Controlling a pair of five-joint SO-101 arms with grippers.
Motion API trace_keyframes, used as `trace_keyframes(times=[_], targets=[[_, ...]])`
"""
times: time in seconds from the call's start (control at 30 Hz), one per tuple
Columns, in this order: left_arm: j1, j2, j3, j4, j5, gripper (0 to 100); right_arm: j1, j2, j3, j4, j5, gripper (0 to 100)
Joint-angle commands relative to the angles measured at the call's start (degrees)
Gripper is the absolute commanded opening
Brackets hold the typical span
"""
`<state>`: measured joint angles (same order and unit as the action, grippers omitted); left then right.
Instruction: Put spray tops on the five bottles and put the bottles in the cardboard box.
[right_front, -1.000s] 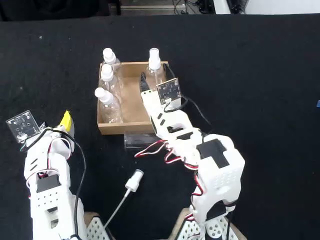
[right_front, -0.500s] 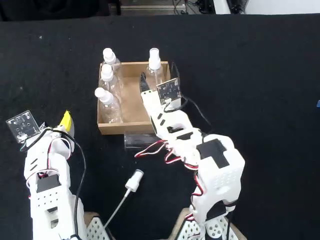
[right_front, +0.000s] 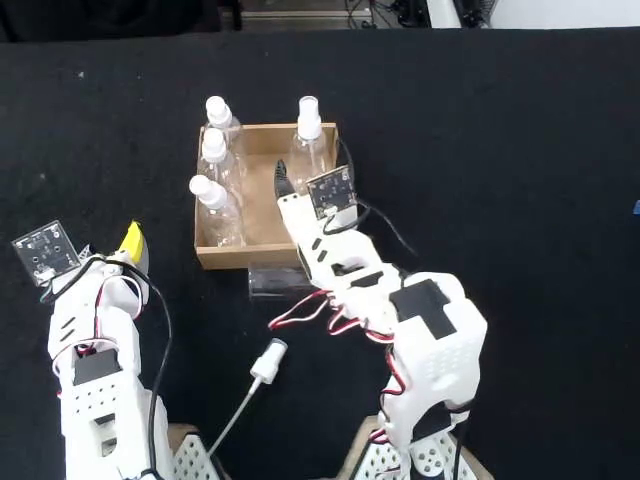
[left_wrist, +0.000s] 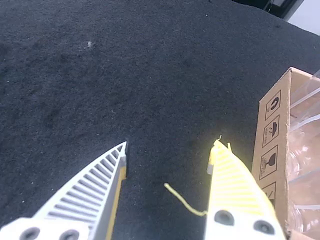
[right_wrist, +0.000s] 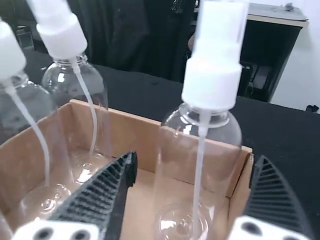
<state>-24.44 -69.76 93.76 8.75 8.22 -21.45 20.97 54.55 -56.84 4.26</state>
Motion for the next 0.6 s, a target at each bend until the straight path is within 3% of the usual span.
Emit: trace_keyframes(times=[0.0, 0.57], targets=[[0.57, -0.44, -0.75, -1.32, -0.62, 25, -0.18, -5.85, 0.13, -2.2, 0.09, 32.5], [0.57, -0.44, -0.75, -1.32, -0.62, 25, -0.18, -18.59, 9.8, 0.62, -0.35, 32.5]])
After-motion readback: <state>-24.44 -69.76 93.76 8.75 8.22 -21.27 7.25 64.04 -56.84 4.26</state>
